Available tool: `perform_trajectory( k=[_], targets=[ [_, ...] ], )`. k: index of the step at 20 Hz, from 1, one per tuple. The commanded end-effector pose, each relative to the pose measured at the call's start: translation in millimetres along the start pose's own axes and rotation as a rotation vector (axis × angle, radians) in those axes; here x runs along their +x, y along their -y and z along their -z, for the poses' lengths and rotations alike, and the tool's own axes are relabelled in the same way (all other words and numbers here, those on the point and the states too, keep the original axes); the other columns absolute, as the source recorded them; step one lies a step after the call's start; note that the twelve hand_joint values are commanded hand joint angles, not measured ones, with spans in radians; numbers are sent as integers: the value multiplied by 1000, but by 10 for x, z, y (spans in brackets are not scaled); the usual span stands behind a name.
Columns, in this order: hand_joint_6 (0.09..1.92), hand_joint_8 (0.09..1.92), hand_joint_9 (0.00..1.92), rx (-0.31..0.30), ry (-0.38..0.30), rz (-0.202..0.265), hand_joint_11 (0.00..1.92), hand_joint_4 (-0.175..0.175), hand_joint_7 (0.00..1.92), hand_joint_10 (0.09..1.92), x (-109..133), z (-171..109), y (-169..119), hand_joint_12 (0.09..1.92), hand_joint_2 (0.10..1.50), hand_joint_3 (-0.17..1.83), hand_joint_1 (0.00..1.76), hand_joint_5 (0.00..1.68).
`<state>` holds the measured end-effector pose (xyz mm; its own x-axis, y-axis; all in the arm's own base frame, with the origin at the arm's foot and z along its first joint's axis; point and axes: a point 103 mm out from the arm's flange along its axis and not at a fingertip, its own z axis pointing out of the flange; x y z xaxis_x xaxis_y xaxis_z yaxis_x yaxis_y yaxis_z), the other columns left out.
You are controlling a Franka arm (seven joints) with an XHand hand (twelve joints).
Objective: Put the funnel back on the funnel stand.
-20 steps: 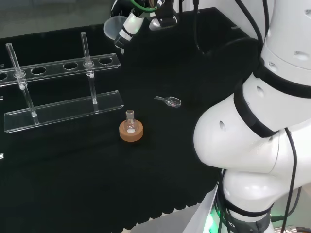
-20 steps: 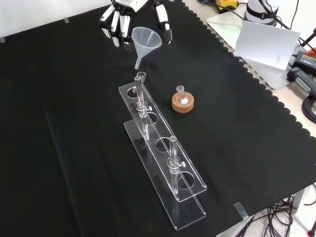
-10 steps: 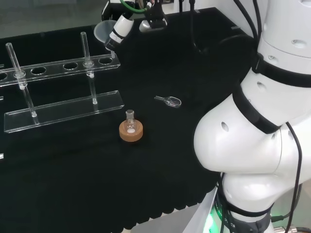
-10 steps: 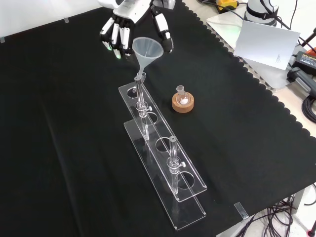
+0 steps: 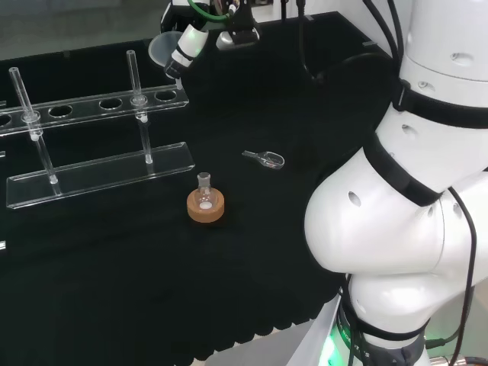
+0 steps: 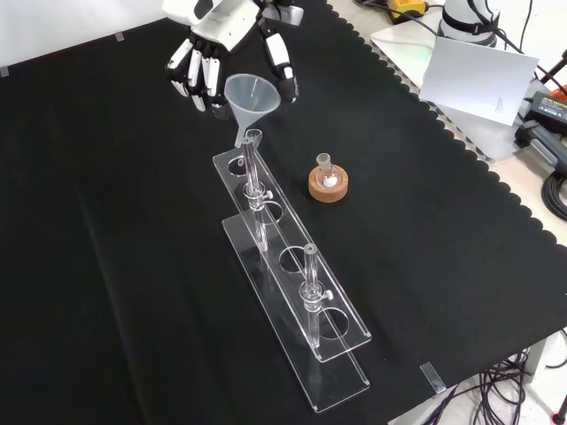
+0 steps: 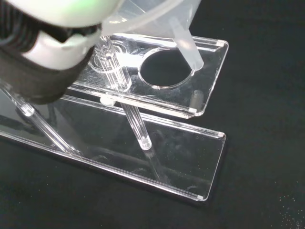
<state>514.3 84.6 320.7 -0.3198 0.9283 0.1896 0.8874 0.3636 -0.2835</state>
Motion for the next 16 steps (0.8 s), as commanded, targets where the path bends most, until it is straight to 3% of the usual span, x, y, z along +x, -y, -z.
perform_trajectory(
  k=[1, 5, 8, 16],
  targets=[
    [566, 436, 629, 5, 2, 30, 0, 47, 1141, 593, 52, -16, -250, 1398, 520, 534, 938, 783],
    [566, 436, 629, 14, -6, 55, 0, 45, 1141, 593, 134, -16, -374, 1398, 520, 538, 937, 783],
    [566, 436, 629, 27, -13, 45, 0, 44, 1141, 592, 119, -63, -440, 1397, 521, 541, 936, 782],
    [563, 436, 630, 38, -39, 48, 0, 38, 1139, 591, 96, -129, -388, 1395, 521, 549, 933, 774]
  ],
)
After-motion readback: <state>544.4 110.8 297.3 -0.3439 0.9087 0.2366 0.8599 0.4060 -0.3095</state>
